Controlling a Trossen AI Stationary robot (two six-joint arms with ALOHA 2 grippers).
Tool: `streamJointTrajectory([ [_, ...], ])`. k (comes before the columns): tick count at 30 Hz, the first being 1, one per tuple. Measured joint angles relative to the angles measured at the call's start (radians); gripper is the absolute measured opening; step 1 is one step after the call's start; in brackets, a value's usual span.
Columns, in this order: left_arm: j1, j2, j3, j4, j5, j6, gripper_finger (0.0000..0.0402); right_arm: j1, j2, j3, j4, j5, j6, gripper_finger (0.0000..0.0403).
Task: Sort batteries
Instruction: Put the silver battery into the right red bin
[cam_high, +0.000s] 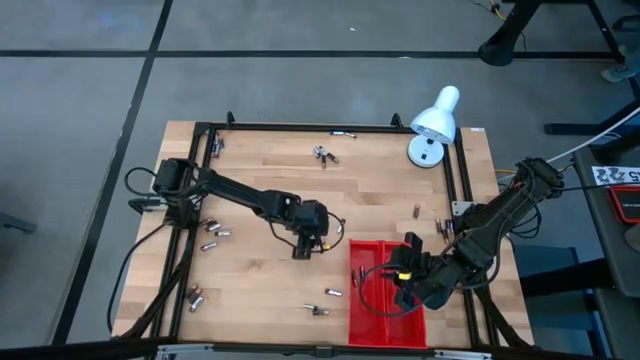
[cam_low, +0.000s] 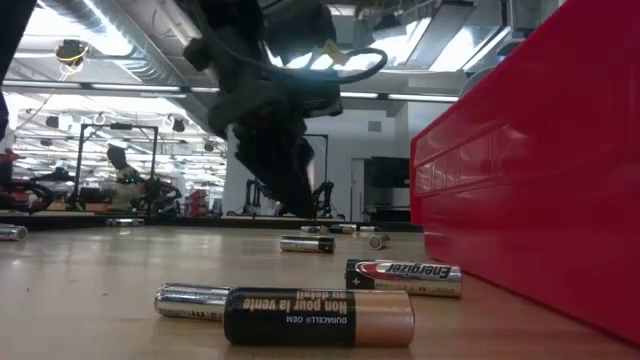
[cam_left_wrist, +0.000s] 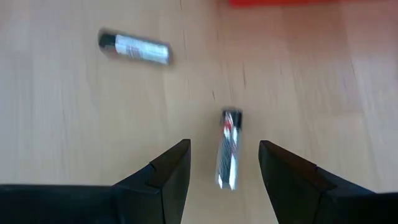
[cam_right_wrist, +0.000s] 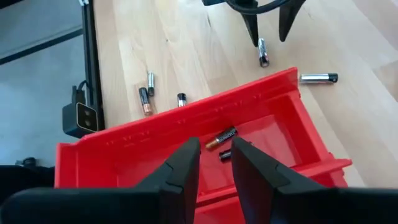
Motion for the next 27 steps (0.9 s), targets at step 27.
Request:
streamJointTrajectory([
  [27, -0.055, 0.064, -0.049, 0.103, -0.08, -0.109, 0.0034, 0.0, 0.0, 0.0, -0.018, 0.107, -0.027, 0.0095],
])
